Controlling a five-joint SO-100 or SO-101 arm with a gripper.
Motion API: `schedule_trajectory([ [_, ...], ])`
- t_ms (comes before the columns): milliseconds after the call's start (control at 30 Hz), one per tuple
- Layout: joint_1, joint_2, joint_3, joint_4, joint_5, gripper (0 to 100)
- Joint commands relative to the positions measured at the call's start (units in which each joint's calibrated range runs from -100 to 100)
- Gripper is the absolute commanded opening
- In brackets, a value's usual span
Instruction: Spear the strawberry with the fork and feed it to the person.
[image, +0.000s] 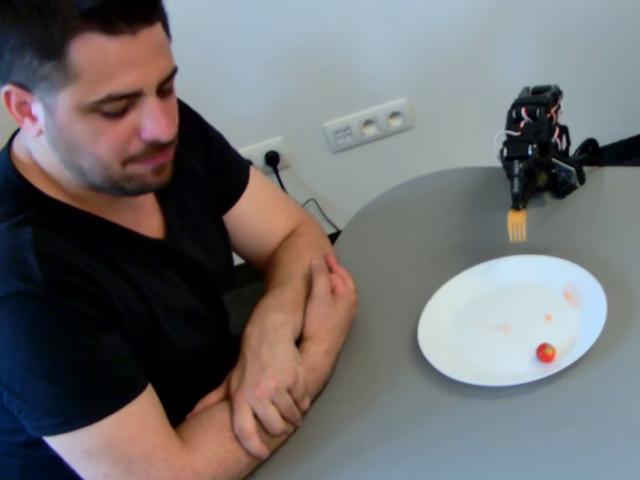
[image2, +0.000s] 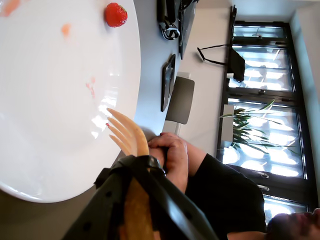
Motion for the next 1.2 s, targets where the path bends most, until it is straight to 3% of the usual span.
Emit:
schedule_trajectory([
  [0,-2.16,-0.25,-0.9,-2.76,0.25,1],
  [267,-5.96,1.87,-8.02,-1.89,0.25,1],
  [400,-5.96,17.29,-21.19,-1.89,0.15,1],
  [500,-6.71,44.82,-39.49,-2.94,-0.38,1],
  [800,-14.47,73.71,-61.5,-11.21,-0.38,1],
  [1033,-10.07,103.35,-86.47,-14.69,0.2,1],
  [1167,-7.23,109.2,-92.15,-15.91,0.25,1],
])
